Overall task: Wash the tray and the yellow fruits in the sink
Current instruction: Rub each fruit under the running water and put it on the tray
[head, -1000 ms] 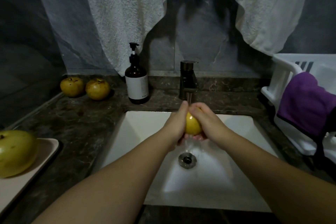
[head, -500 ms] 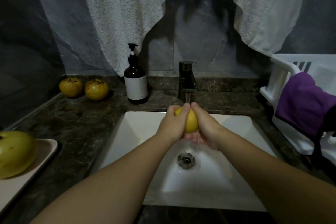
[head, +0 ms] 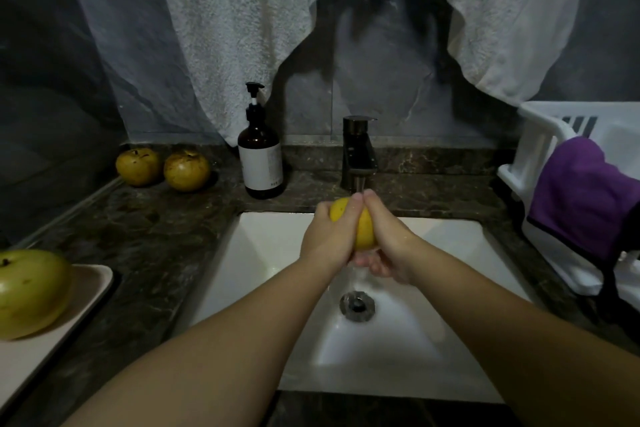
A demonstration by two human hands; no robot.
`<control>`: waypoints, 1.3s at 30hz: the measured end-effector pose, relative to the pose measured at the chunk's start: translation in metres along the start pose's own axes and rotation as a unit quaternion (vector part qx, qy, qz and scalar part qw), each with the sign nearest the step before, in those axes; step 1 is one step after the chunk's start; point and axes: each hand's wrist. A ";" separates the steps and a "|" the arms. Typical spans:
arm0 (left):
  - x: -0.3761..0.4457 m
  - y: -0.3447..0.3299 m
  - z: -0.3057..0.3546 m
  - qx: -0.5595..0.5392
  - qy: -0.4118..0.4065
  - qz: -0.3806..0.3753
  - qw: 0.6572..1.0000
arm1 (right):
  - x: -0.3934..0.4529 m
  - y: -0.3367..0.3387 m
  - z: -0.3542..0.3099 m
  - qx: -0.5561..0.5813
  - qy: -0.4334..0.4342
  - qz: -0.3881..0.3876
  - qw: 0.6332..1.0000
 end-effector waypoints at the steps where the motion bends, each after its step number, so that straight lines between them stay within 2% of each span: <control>1: 0.001 0.000 0.000 0.014 -0.006 0.012 1.000 | 0.000 -0.001 -0.001 0.000 -0.002 -0.001 1.000; 2: 0.001 0.001 0.002 -0.007 0.003 0.001 1.000 | 0.003 -0.001 -0.001 -0.039 0.023 0.008 0.999; 5: -0.003 0.010 0.005 -0.131 0.083 -0.094 0.983 | 0.001 0.001 0.002 -0.146 0.098 0.048 0.983; 7: 0.000 0.008 -0.002 -0.088 0.073 -0.087 0.990 | 0.002 -0.002 0.004 -0.105 0.068 0.027 0.992; 9: -0.001 0.004 -0.003 -0.025 0.024 -0.017 0.999 | 0.002 -0.006 0.001 -0.012 0.029 0.008 0.999; 10: -0.002 0.002 -0.001 -0.032 0.019 -0.011 0.999 | 0.004 -0.006 0.000 -0.012 0.043 0.016 0.999; 12: -0.003 0.004 0.003 -0.118 0.065 -0.072 0.988 | 0.006 -0.001 -0.001 -0.076 0.105 0.042 0.991; 14: -0.007 0.007 0.004 -0.132 0.093 -0.120 0.980 | 0.005 0.003 0.003 -0.104 0.139 0.049 0.984; 15: -0.006 0.005 0.002 -0.111 0.083 -0.109 0.984 | 0.005 0.003 0.003 -0.086 0.121 0.039 0.988; 17: -0.003 0.000 0.000 -0.022 0.030 -0.031 0.999 | 0.003 -0.001 0.001 -0.003 0.036 0.017 0.999; 19: -0.004 -0.001 0.003 -0.005 0.008 -0.002 1.000 | 0.004 -0.004 -0.002 -0.003 0.007 0.011 1.000; 21: -0.004 0.003 0.005 -0.086 0.053 -0.054 0.993 | 0.006 -0.003 -0.002 -0.086 0.056 0.036 0.994; 23: -0.008 0.009 0.005 -0.151 0.133 -0.115 0.973 | 0.004 0.000 0.001 -0.167 0.109 0.062 0.978; 26: -0.008 0.013 0.004 -0.182 0.179 -0.161 0.953 | 0.006 0.010 0.006 -0.218 0.156 0.044 0.962; 33: -0.006 0.017 0.009 -0.247 0.143 -0.205 0.936 | 0.004 0.030 0.001 -0.253 0.174 0.024 0.951; 39: -0.002 0.022 0.005 -0.330 0.111 -0.197 0.917 | -0.001 0.028 -0.001 -0.167 0.186 -0.004 0.968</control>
Point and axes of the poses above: each hand's wrist, its own x-axis towards the middle knuckle, its own y-axis out of the back of the hand, z = x × y, and after that the axes turned 11 degrees about -z, right-handed
